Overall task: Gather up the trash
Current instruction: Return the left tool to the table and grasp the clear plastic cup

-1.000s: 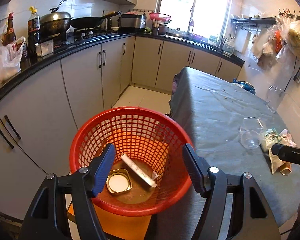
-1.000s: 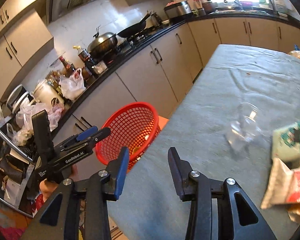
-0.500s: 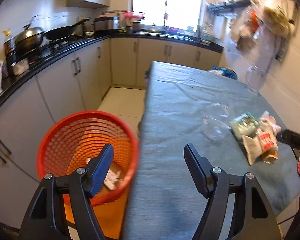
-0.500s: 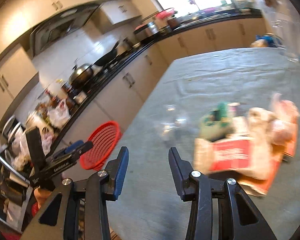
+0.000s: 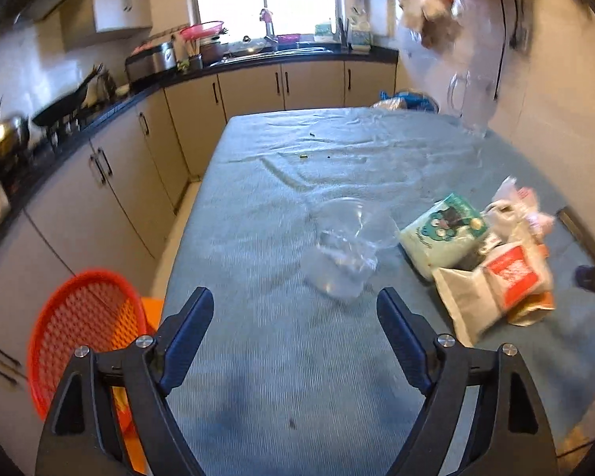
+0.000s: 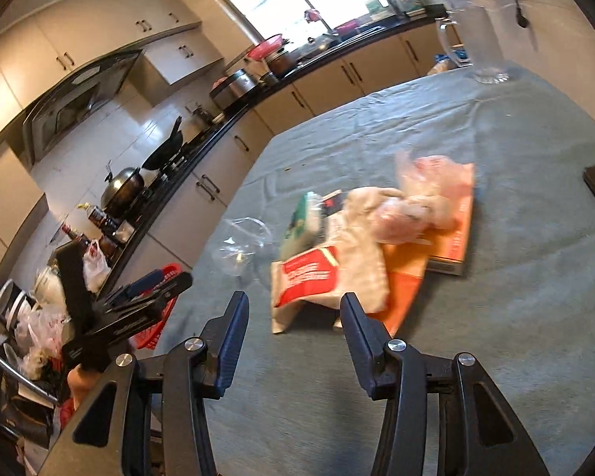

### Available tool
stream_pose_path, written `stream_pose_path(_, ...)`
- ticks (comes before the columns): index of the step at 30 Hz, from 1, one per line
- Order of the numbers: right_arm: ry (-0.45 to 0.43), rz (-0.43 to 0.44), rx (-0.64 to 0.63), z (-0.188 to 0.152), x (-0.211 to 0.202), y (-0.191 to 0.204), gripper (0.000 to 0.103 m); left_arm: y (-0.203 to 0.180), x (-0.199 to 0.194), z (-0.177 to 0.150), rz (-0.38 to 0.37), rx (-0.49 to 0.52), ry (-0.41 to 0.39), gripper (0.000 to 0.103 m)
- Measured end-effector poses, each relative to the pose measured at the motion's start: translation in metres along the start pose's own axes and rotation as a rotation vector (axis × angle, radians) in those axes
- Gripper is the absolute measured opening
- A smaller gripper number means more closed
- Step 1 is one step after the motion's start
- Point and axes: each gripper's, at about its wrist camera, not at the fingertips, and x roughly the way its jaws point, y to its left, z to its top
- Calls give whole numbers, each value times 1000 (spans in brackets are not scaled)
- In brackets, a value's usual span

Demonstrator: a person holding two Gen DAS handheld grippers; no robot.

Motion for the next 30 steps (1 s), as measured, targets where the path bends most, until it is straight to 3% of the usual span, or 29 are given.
stream_pose_path(6,-32,-45,64,1,-15,-29,53,-42,30,17,101,186,5,86)
stream_pose_path(10,-33,-51,109,2,-19,-46,53,-56,51,20,144,237,10,86)
stream_pose_path(12,-26,-56,122,2,-16,-51,53,-57,60,21,168,233,16,85)
stream_pose_path(14,-13,-43,131,1,-13,-54,53,-55,67,22,155,213,22,74)
stream_pose_path(16,-3,-33,127,0,-8,-51,53,-51,75,22,146,184,47,49)
stream_pose_path(22,18,2,110,5,10,-39,53,-34,74,18,114,94,28,48)
stream_pose_path(30,43,-16,71,22,47,-32,53,-18,48,7,26,18,-3,48)
